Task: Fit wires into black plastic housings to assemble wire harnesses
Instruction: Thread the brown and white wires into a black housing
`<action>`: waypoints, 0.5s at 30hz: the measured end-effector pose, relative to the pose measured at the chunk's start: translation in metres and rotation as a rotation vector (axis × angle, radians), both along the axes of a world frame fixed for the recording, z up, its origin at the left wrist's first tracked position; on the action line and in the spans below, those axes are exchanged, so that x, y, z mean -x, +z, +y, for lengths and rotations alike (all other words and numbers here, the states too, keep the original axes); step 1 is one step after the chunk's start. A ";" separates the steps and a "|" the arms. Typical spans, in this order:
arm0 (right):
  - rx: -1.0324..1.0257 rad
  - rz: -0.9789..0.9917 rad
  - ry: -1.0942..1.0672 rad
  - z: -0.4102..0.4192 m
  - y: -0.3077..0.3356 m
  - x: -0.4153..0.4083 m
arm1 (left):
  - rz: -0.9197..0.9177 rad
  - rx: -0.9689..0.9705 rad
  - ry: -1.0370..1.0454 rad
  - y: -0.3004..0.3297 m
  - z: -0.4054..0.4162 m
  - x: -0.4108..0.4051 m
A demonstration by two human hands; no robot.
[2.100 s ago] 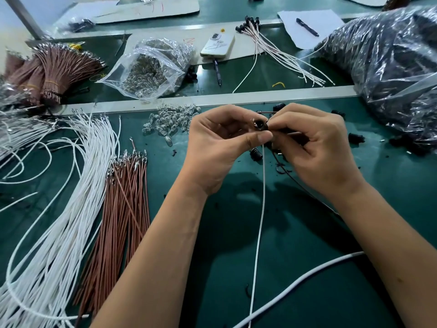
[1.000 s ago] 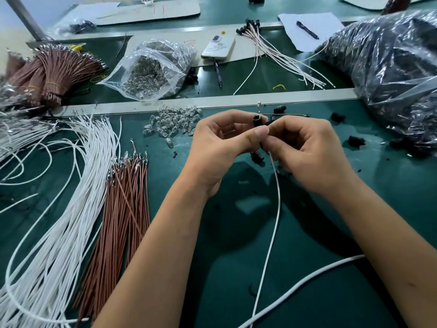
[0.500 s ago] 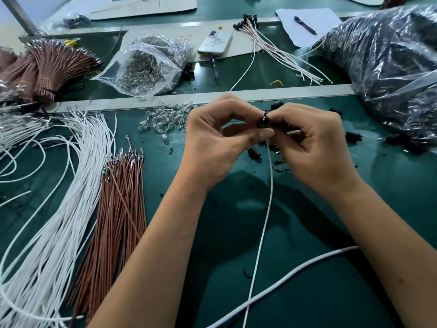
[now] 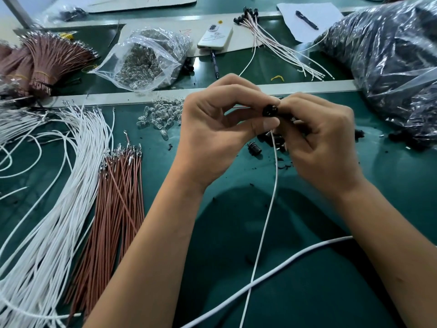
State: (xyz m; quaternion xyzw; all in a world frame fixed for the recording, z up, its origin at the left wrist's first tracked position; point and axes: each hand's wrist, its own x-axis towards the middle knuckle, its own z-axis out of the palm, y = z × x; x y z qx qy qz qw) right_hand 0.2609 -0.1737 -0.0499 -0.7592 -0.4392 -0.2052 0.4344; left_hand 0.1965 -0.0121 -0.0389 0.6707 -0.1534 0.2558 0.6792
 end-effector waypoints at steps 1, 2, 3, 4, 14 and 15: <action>0.001 0.001 0.000 0.000 0.000 0.000 | 0.001 -0.003 0.002 0.000 0.000 0.000; 0.000 0.000 0.000 0.000 0.000 0.000 | 0.002 -0.004 0.003 0.000 0.000 0.000; -0.001 -0.002 -0.001 0.000 0.000 0.000 | 0.003 -0.004 0.004 0.001 0.001 0.001; -0.002 -0.004 -0.003 0.000 0.000 -0.001 | 0.005 -0.003 0.004 0.001 0.001 0.001; -0.020 0.009 -0.002 0.000 -0.003 -0.001 | 0.016 -0.011 0.019 0.003 0.000 0.002; -0.021 0.014 -0.005 -0.001 -0.004 -0.001 | 0.019 -0.014 0.021 0.003 0.000 0.002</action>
